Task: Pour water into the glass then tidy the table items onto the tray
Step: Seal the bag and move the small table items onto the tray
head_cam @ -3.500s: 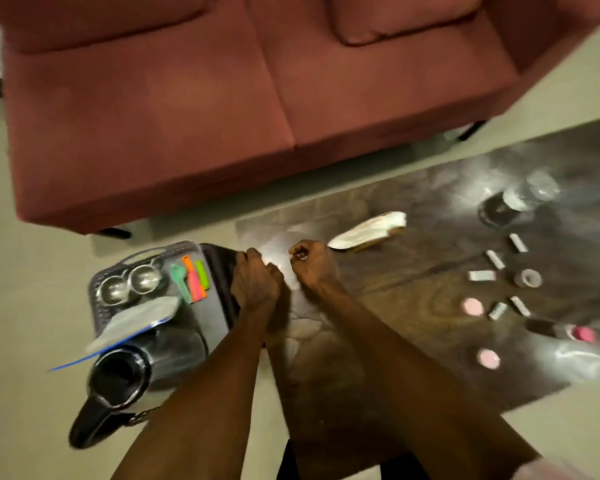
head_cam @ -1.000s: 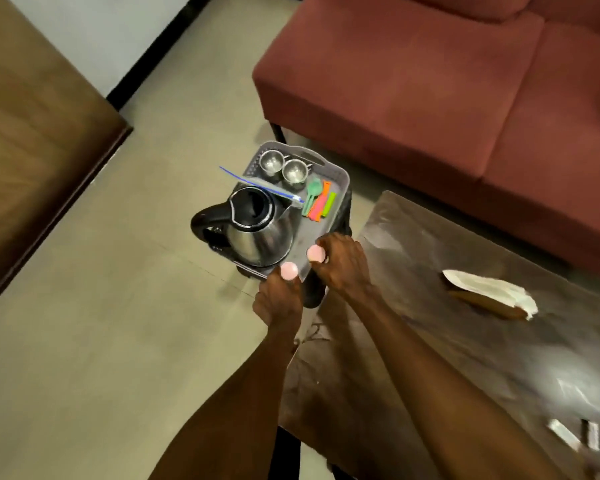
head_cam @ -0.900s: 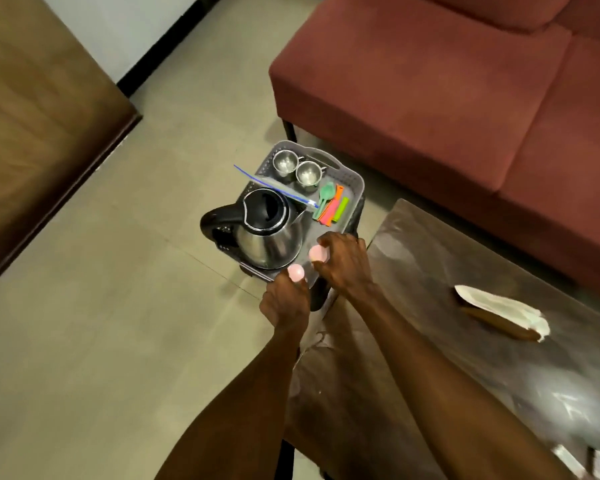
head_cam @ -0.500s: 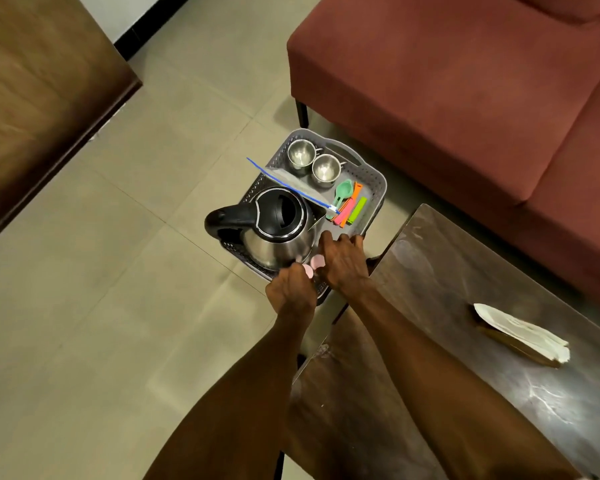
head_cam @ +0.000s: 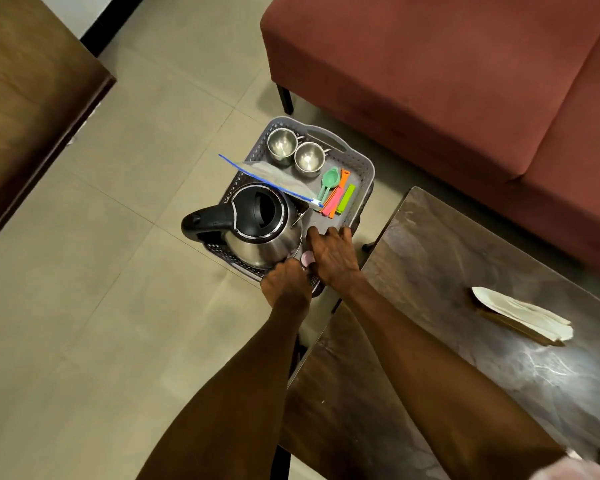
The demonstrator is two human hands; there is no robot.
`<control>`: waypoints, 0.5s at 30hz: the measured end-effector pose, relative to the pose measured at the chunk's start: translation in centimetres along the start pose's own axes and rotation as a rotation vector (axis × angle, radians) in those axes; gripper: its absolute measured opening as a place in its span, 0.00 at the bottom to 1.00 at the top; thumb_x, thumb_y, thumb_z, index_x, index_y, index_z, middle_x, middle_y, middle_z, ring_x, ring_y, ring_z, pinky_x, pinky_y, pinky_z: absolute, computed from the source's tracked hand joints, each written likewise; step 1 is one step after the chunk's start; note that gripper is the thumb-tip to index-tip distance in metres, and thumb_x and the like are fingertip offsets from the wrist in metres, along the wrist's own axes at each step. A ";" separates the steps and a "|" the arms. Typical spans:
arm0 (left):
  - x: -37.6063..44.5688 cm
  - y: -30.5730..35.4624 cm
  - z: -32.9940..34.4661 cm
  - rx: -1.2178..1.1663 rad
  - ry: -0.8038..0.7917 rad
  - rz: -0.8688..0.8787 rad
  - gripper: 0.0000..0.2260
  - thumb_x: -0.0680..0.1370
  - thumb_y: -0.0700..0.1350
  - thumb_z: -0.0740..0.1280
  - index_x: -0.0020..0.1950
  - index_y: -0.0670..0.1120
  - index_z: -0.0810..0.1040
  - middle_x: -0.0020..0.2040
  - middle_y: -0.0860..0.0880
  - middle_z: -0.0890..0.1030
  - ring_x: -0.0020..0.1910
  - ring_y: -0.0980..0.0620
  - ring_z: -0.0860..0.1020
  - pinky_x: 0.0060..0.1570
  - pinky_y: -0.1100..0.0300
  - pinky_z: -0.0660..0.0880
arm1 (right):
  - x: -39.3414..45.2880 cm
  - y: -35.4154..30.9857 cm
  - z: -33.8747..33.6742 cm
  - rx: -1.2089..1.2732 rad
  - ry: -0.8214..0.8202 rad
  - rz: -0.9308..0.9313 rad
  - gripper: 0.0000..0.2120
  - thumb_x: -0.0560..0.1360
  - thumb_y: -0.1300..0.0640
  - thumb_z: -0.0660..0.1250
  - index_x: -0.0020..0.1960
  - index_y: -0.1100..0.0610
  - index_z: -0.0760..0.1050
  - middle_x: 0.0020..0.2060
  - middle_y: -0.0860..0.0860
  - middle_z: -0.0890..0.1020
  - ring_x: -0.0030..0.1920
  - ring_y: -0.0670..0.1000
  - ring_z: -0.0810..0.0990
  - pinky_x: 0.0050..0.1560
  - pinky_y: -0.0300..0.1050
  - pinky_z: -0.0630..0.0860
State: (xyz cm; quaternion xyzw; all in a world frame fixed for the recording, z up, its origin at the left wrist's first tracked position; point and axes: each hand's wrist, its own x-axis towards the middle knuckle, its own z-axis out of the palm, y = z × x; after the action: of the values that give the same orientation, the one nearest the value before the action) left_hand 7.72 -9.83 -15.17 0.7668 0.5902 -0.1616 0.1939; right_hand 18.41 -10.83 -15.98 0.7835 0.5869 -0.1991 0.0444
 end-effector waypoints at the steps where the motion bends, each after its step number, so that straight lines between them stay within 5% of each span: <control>1: 0.0 0.0 0.0 0.001 -0.011 -0.002 0.11 0.76 0.52 0.69 0.54 0.47 0.77 0.52 0.47 0.82 0.51 0.46 0.82 0.47 0.56 0.75 | -0.2 0.1 -0.1 0.042 0.006 -0.002 0.18 0.73 0.54 0.67 0.60 0.57 0.68 0.50 0.56 0.83 0.55 0.59 0.76 0.59 0.54 0.63; 9: -2.8 0.4 -0.6 -0.077 -0.039 -0.019 0.15 0.78 0.52 0.65 0.59 0.44 0.73 0.58 0.43 0.79 0.58 0.43 0.78 0.53 0.53 0.75 | -4.7 1.4 -1.2 0.447 0.143 0.121 0.25 0.65 0.62 0.73 0.60 0.56 0.72 0.58 0.54 0.77 0.60 0.57 0.73 0.60 0.50 0.64; 15: -7.9 4.7 -1.2 -0.098 0.007 0.133 0.20 0.77 0.47 0.62 0.68 0.44 0.66 0.62 0.44 0.75 0.59 0.41 0.77 0.53 0.49 0.74 | -11.3 4.3 -1.3 0.608 0.306 0.371 0.21 0.69 0.60 0.68 0.62 0.53 0.75 0.58 0.52 0.78 0.60 0.56 0.74 0.62 0.51 0.67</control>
State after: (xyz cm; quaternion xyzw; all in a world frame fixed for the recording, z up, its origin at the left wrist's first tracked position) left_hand 10.30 -17.00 -9.86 0.7945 0.5457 -0.1167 0.2396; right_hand 20.18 -21.97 -11.41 0.8744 0.3494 -0.2332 -0.2428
